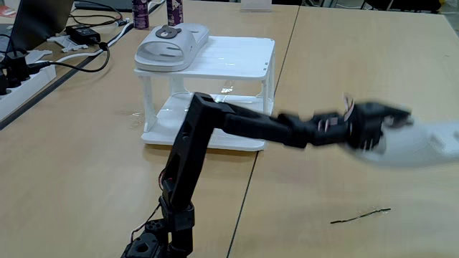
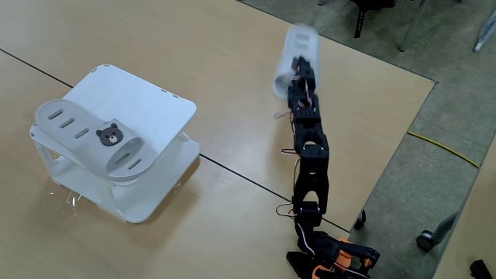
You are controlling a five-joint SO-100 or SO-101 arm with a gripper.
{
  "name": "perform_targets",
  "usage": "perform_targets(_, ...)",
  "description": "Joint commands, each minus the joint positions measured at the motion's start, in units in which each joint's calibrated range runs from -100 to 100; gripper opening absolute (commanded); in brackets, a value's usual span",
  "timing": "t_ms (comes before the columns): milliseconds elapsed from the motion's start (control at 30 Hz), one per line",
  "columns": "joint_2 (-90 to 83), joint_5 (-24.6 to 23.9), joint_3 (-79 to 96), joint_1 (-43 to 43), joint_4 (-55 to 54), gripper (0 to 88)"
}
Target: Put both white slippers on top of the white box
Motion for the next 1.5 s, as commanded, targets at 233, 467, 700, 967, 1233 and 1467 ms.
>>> perform_targets(233,-27.29,0.42,-26.55,0.25,27.7,0.8)
perform_targets(467,-32.26,0.42,-29.07,-2.71,34.95,0.8)
perform_targets(700,-31.67,0.42,-25.1,-20.15,34.95,0.8)
perform_targets(967,-31.67,0.42,-18.16,-36.35,34.78,0.8)
perform_targets(1233,-31.67,0.42,-13.83,-47.2,34.69,0.8)
perform_targets(1467,-29.39,0.42,-12.65,-51.07,34.43,0.8)
